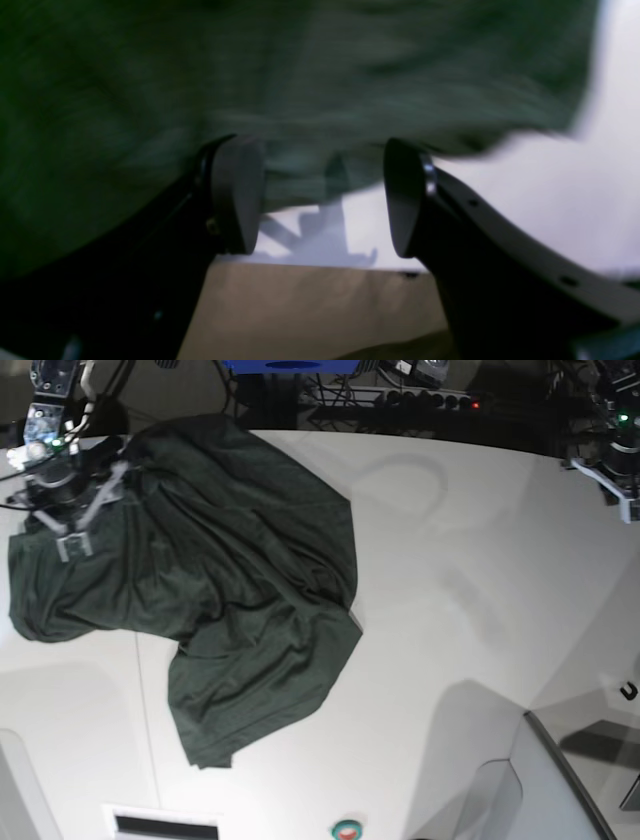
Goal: Layout the t-shirt on the table in an organized manner, then fold the t-shirt properly
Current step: 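Grasp the shirt edge with the right gripper and drag it outward, then lower the left gripper onto the shirt's folded edge and pinch it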
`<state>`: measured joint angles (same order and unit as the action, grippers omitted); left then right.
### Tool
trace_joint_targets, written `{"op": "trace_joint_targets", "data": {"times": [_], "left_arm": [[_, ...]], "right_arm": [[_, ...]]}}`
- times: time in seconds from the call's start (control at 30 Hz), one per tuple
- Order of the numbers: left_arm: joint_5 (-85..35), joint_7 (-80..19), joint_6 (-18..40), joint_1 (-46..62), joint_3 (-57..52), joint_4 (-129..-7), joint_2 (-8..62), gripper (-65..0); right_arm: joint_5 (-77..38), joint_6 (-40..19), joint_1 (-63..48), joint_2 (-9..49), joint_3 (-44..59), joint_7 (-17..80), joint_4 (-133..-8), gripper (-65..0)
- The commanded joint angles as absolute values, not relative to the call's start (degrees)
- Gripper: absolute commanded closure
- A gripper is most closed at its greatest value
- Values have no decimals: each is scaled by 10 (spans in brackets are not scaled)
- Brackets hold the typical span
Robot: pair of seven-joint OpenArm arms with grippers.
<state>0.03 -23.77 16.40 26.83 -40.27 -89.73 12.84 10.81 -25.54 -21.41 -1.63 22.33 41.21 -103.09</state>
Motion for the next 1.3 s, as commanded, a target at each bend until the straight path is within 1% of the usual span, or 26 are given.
{"op": "trace_joint_targets", "data": {"times": [0.0, 0.1, 0.2, 0.3, 0.4, 0.43, 0.47, 0.5, 0.53, 0.63, 0.67, 0.73, 0.83, 1.0, 1.1, 1.27], "left_arm": [[0, -229, 160, 269, -384, -910, 131, 0], [0, -229, 160, 254, -285, -945, 112, 0], [0, -230, 160, 228, -167, -987, 96, 0], [5, -233, 160, 175, -48, -999, 83, 0], [6, -233, 158, 112, 30, -971, 62, 0], [6, -233, 158, 94, 48, -953, 58, 0], [6, -233, 158, 78, 61, -933, 53, 0], [6, -233, 158, 61, 73, -913, 48, 0], [6, -233, 158, 47, 82, -895, 41, 0], [6, -233, 158, 23, 91, -858, 29, 0], [6, -233, 158, 21, 89, -851, 27, 0], [6, -233, 158, 21, 86, -850, 27, 0], [6, -233, 158, 22, 85, -850, 29, 0], [6, -233, 158, 27, 84, -850, 51, 0], [6, -233, 158, 27, 84, -850, 58, 0], [6, -233, 158, 23, 84, -849, 56, 0]], "right_arm": [[111, -254, -187, -17, 253, 405, -1033, -359], [113, -253, -116, -20, 337, 415, -982, -359], [112, -253, -51, -10, 393, 444, -924, -359], [112, -253, -13, -2, 409, 455, -876, -359], [113, -253, 0, 4, 415, 455, -854, -359], [113, -253, 0, 5, 415, 453, -851, -348], [113, -253, 0, 5, 415, 452, -848, -326], [113, -253, 0, 5, 415, 452, -844, -281], [113, -253, 0, 5, 415, 452, -840, -222], [113, -253, 0, 15, 416, 451, -836, -20], [112, -253, 0, 20, 416, 451, -834, 0], [112, -253, -2, 22, 416, 451, -834, -23], [113, -253, -4, 29, 422, 452, -836, -2], [113, -254, -15, 36, 480, 453, -836, -2], [110, -254, -30, 50, 486, 453, -834, -2], [109, -255, -44, 46, 487, 455, -837, -3]]}}
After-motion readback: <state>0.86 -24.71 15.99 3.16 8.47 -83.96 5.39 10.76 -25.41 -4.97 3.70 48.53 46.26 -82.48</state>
